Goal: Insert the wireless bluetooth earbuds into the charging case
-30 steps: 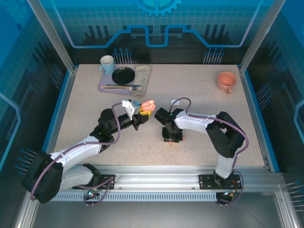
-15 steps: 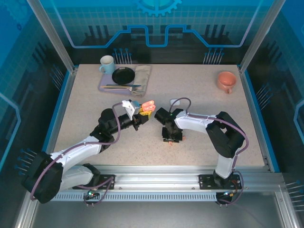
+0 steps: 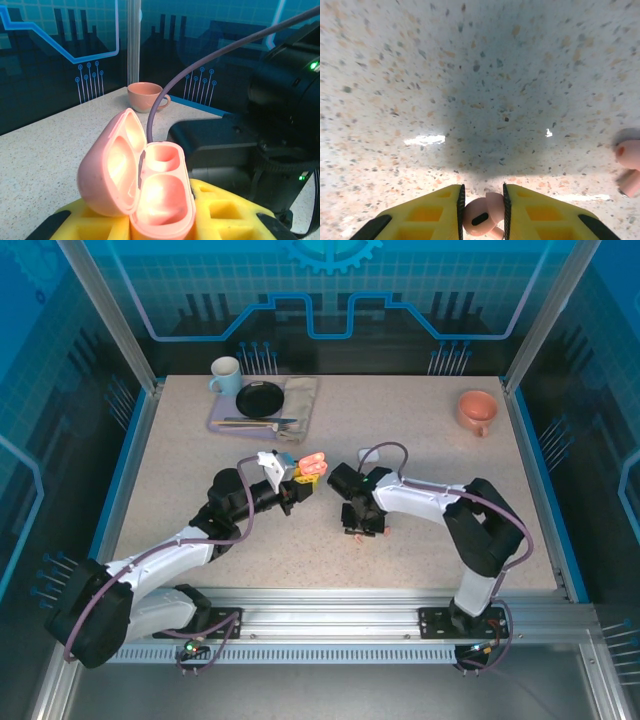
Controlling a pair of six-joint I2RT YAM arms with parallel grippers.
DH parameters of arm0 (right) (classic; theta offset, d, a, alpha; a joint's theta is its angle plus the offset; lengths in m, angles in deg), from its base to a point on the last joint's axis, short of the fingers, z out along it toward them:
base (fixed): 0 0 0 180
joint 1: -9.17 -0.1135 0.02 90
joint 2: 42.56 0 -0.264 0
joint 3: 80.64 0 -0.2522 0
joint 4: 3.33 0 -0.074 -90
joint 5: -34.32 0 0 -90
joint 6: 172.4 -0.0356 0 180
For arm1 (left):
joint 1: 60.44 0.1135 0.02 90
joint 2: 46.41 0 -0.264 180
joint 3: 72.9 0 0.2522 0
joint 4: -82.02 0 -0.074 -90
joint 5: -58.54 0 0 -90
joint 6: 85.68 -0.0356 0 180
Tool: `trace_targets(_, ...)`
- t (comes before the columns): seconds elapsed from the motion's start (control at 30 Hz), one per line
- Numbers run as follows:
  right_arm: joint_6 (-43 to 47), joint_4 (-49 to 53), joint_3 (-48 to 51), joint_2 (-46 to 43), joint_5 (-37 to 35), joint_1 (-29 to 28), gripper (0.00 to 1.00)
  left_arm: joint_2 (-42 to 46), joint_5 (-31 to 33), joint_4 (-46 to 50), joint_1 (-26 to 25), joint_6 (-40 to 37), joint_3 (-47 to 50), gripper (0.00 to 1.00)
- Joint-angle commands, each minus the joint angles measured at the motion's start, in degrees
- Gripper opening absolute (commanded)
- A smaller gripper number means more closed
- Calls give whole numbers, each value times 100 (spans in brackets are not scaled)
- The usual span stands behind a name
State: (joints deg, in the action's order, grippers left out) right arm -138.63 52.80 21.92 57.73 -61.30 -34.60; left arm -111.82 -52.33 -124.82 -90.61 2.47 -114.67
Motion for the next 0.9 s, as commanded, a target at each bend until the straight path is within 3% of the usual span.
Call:
trace_targets(0.0,124,85,40,-399,-157,278,26,-13,3,-88,20,-61,-153,0)
trace_targets(0.37,704,38,-177,-1253,-9,1245,25,-325,66,-171,73,20,-222,0)
trace_targets(0.87,1042,-388,-1077,-2061,363,1512,25,-1210,-258,-413,81,295,-612,0)
